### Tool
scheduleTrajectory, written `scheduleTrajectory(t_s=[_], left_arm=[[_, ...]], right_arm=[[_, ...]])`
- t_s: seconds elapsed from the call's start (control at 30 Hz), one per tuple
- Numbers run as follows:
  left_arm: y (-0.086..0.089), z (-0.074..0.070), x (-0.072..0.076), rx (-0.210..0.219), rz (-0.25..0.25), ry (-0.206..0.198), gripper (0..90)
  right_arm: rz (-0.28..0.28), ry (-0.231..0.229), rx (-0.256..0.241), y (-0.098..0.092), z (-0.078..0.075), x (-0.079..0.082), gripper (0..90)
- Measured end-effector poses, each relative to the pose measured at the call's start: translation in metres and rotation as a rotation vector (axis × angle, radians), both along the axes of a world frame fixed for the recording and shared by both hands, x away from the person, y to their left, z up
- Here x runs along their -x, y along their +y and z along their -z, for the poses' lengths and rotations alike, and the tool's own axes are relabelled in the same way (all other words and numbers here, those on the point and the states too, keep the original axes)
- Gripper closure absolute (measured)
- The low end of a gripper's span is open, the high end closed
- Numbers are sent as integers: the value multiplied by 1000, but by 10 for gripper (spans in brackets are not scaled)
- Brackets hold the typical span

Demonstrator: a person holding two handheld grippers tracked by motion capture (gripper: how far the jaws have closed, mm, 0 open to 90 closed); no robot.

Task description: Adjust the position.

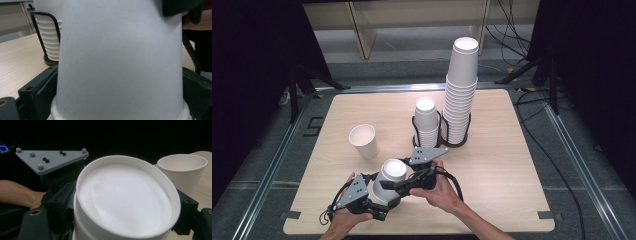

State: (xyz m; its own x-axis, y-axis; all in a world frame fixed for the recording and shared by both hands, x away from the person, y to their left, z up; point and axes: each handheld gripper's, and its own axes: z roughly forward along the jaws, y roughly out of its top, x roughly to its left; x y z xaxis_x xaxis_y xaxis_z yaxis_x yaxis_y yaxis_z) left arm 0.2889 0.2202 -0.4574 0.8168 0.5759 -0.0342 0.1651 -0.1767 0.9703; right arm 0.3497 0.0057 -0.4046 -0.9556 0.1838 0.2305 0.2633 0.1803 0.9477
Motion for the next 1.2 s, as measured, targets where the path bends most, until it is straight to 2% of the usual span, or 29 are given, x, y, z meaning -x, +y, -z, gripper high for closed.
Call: scheduleTrajectory(t_s=[0.03,0.07,0.1,0.23,0.27,0.33,0.37,0.43,0.5,0.53,0.57,0.6,0.63,0.67,0.7,0.73,0.8,0.87,0.9,0.97,1.03,1.1,1.17,1.2], left_arm=[[0,0,0,0,7,2,40],[1,0,0,-14,5,11,46],[0,0,-1,-10,10,8,52],[1,0,-1,-35,10,-6,83],[1,-1,-1,-46,11,-10,91],[2,-2,-1,-85,9,-15,100],[2,-2,-1,-82,14,-16,103],[3,-1,-1,-101,18,-20,106],[4,0,-2,-108,23,-21,109],[5,-1,-2,-121,24,-18,110],[5,0,-3,-109,27,-21,112],[6,0,-4,-122,29,-18,113],[7,0,-4,-134,31,-16,114],[7,1,-4,-138,31,-18,115],[7,1,-4,-139,36,-16,116],[7,0,-3,-160,38,-12,116],[5,2,-3,-150,48,-18,117],[4,1,-1,-191,57,-18,117],[4,1,-1,-205,64,-28,117],[2,3,0,-205,79,-27,117],[1,2,0,-221,85,-25,117],[0,3,0,-211,91,-32,117],[0,2,1,-226,95,-35,117],[1,2,1,-248,100,-40,117]], right_arm=[[1,-18,1,0,0,-1,232],[-1,-11,-2,0,1,0,231],[4,-12,10,0,1,0,231],[-1,-14,17,-1,2,-2,223],[0,-1,18,-1,2,-1,220],[-2,-11,25,-2,2,-2,211],[-5,-16,28,-2,2,-2,204],[-6,-21,62,-4,0,-2,180],[-4,-56,85,-6,-3,-3,164],[-9,-28,114,-8,-5,-2,154],[-16,-71,128,-9,-8,-4,157],[-24,-74,140,-11,-10,-5,156],[-30,-51,154,-12,-12,-4,156],[-34,-78,162,-14,-13,-5,156],[-44,-85,184,-15,-15,-5,156],[-48,-81,200,-15,-17,-4,156],[-61,-97,219,-16,-20,-3,154],[-61,-140,258,-18,-23,-3,154],[-63,-143,271,-18,-24,-3,154],[-83,-146,297,-20,-26,-3,154],[-102,-130,313,-20,-26,-3,155],[-128,-112,331,-20,-24,-3,155],[-144,-108,336,-19,-22,-3,155],[-151,-107,344,-18,-21,-3,155]])
